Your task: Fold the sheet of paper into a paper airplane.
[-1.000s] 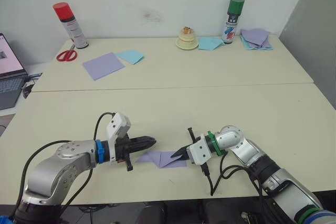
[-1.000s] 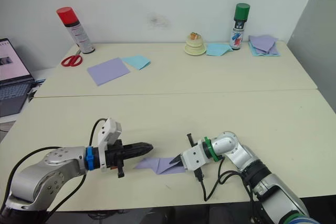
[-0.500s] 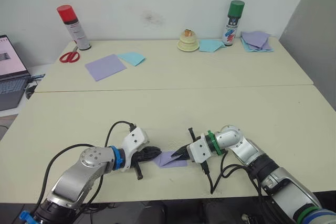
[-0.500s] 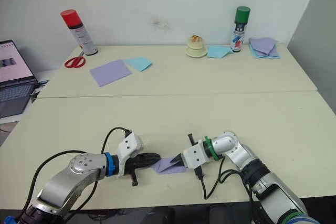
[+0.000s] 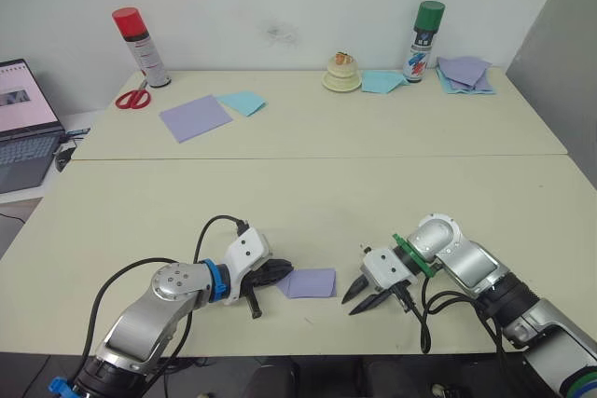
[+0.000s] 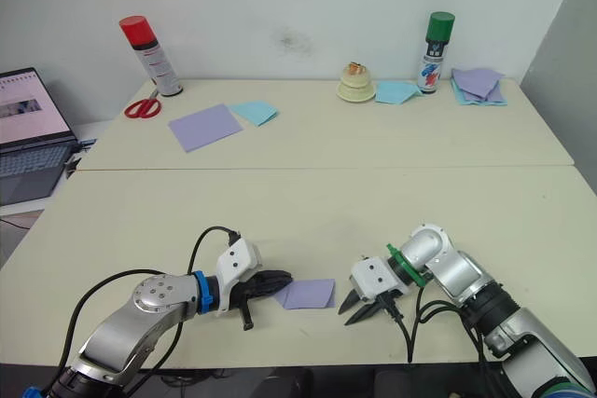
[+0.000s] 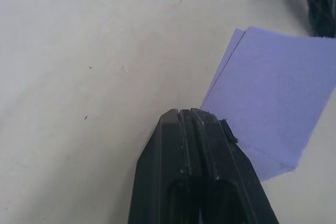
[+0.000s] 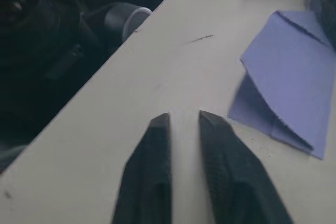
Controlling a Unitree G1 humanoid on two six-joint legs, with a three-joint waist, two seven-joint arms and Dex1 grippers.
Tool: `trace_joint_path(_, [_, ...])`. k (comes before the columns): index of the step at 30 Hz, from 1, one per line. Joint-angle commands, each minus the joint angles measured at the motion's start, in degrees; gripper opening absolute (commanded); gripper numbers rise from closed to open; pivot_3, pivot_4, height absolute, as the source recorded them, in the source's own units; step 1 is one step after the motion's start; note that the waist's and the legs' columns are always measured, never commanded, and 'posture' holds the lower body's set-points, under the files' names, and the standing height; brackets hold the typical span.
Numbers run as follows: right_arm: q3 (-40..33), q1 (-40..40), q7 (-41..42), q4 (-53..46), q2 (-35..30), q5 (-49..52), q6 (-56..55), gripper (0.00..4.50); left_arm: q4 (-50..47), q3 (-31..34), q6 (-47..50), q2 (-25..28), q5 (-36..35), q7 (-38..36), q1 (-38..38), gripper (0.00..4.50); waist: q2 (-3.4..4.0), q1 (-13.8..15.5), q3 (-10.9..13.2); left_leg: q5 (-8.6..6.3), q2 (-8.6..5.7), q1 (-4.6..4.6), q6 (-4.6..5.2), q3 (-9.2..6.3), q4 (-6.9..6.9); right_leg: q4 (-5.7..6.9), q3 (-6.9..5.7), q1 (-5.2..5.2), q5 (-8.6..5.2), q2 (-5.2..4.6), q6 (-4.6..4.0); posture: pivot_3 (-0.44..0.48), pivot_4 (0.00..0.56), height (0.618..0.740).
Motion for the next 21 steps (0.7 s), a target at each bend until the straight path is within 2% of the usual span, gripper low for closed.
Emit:
trace_joint_path(1, [-6.8, -2.6, -3.6, -8.5, 1.5, 10.9, 19.2, 0.09, 3.8, -2.7, 1.1, -0.1, 3.5, 0.9, 1.4, 0.30, 0.00, 0.0, 0.0, 0.00, 0.00, -0.02, 0.00, -0.02, 0.00, 0.00, 0.01, 0.00, 0.00, 0.00, 0.00, 0.000, 0.150, 0.740])
trace_joint_path(3, [-9.5, -3.0, -8.5, -10.0, 4.5, 13.8, 26.0, 0.09, 3.9, -2.7, 1.0, -0.4, 3.7, 0.9, 1.3, 0.30, 0.00, 0.0, 0.0, 0.00, 0.02, -0.02, 0.00, -0.05, 0.00, 0.00, 0.03, -0.01, 0.00, -0.01, 0.00, 0.000, 0.150, 0.740])
trace_joint_path(6, [-9.7, -1.7, -15.0, -8.1, 8.3, 10.4, 24.9, 0.09, 4.0, -2.7, 0.9, -0.7, 3.9, 0.8, 1.1, 0.30, -0.01, 0.1, 0.0, -0.02, 0.03, -0.02, -0.02, -0.11, -0.03, 0.00, -0.02, -0.02, -0.02, 0.00, -0.03, 0.000, 0.150, 0.740])
trace_joint_path(8, [-7.4, -0.9, -18.0, -5.1, 9.4, 5.4, 20.8, 0.09, 3.9, -2.8, 0.9, -0.8, 3.9, 0.7, 1.0, 0.30, -0.01, 0.2, 0.0, -0.03, 0.00, -0.05, -0.04, -0.12, -0.04, 0.00, -0.03, -0.05, -0.03, 0.00, -0.03, 0.000, 0.150, 0.740])
trace_joint_path(11, [-1.0, -0.5, -21.0, 2.5, 9.2, -6.4, 5.6, 0.09, 3.9, -3.0, 0.8, -0.8, 4.2, 0.7, 0.9, 0.30, -0.01, 0.2, 0.0, -0.03, -0.07, -0.05, -0.04, -0.04, -0.04, -0.03, -0.10, -0.05, -0.04, 0.00, 0.00, 0.000, 0.150, 0.740])
trace_joint_path(16, [-0.4, 1.0, -21.3, 5.8, 9.5, -8.8, 3.4, 0.09, 3.9, -2.6, 0.5, -0.5, 4.7, 0.7, 0.9, 0.30, 0.05, -0.1, 0.0, -0.02, 0.02, 0.05, -0.05, 0.05, -0.05, 0.01, -0.10, -0.02, -0.02, 0.03, 0.02, 0.000, 0.150, 0.740])
trace_joint_path(21, [-1.9, 2.2, -17.8, 5.6, 4.3, -8.8, 0.0, 0.09, 3.8, -2.3, 0.5, -0.4, 4.8, 0.8, 1.3, 0.30, 0.03, 0.0, 0.0, -0.02, -0.02, 0.05, -0.04, 0.03, -0.04, 0.01, -0.10, -0.01, -0.02, 0.04, 0.02, 0.000, 0.150, 0.740])
